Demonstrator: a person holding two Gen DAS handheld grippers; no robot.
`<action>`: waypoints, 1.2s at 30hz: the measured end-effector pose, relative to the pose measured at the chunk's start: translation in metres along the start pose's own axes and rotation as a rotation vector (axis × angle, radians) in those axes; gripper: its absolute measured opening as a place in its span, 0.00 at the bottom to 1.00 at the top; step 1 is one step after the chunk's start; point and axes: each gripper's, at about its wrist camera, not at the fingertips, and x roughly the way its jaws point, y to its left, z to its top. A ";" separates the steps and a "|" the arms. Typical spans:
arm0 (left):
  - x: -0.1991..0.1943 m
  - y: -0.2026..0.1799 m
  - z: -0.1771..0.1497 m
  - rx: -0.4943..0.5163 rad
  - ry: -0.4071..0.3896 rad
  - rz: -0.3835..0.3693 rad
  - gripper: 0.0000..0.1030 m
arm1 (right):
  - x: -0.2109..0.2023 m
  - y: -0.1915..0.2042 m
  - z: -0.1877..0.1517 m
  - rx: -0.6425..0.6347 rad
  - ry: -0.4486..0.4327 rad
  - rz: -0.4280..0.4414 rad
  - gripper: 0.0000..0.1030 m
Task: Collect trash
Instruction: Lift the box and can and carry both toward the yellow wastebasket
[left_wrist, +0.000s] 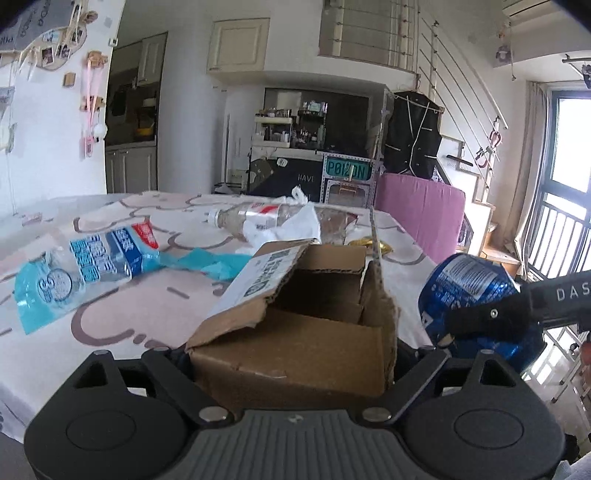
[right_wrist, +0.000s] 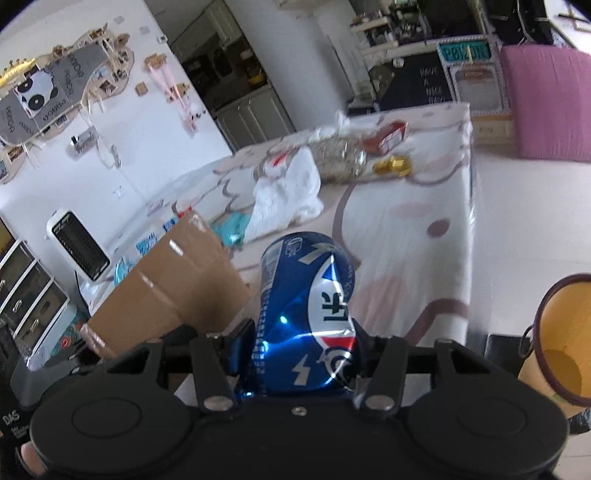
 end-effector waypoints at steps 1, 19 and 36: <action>-0.003 -0.002 0.003 0.003 -0.005 0.000 0.89 | -0.004 0.000 0.001 -0.003 -0.014 -0.005 0.52; -0.007 -0.087 0.050 0.012 -0.018 -0.059 0.89 | -0.104 -0.051 0.010 -0.008 -0.218 -0.169 0.52; 0.044 -0.206 0.064 0.091 0.036 -0.193 0.89 | -0.169 -0.144 0.001 0.031 -0.304 -0.407 0.52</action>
